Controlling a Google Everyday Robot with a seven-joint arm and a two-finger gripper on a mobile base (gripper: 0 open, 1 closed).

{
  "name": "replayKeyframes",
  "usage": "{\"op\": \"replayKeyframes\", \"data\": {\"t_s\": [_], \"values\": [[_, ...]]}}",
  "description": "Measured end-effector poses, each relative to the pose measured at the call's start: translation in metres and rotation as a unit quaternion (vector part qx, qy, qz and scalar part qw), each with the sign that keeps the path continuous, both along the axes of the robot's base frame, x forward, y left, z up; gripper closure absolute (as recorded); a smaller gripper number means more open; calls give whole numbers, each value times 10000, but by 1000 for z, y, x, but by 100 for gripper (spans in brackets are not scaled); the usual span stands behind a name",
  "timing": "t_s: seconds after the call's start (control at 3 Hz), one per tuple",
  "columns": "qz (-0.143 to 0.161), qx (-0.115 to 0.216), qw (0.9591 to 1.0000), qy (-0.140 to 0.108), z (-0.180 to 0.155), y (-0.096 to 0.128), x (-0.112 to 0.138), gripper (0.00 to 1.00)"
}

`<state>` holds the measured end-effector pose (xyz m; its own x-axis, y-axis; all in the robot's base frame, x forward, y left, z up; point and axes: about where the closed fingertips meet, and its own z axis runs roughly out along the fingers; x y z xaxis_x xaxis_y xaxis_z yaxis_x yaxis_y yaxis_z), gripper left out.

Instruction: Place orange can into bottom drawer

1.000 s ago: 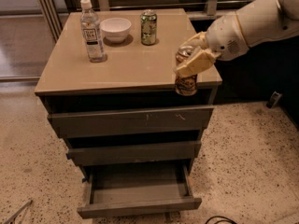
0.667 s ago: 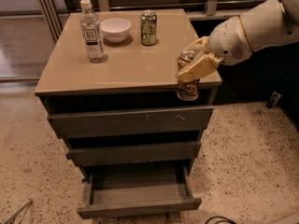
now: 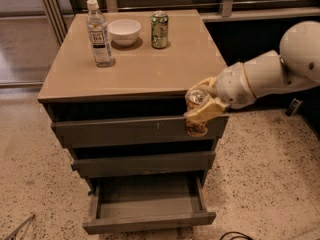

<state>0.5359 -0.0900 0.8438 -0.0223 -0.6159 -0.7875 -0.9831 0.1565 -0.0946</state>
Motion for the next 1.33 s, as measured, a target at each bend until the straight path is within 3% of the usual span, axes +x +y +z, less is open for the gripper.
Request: {"op": "replayKeyframes", "data": {"t_s": [0.33, 0.67, 1.0, 1.33], "values": [[115, -8, 9998, 145, -88, 3, -17, 100], [210, -69, 9986, 479, -166, 2, -34, 100], [237, -14, 9987, 442, -176, 2, -34, 100], [359, 195, 9989, 232, -198, 8, -32, 100]]}}
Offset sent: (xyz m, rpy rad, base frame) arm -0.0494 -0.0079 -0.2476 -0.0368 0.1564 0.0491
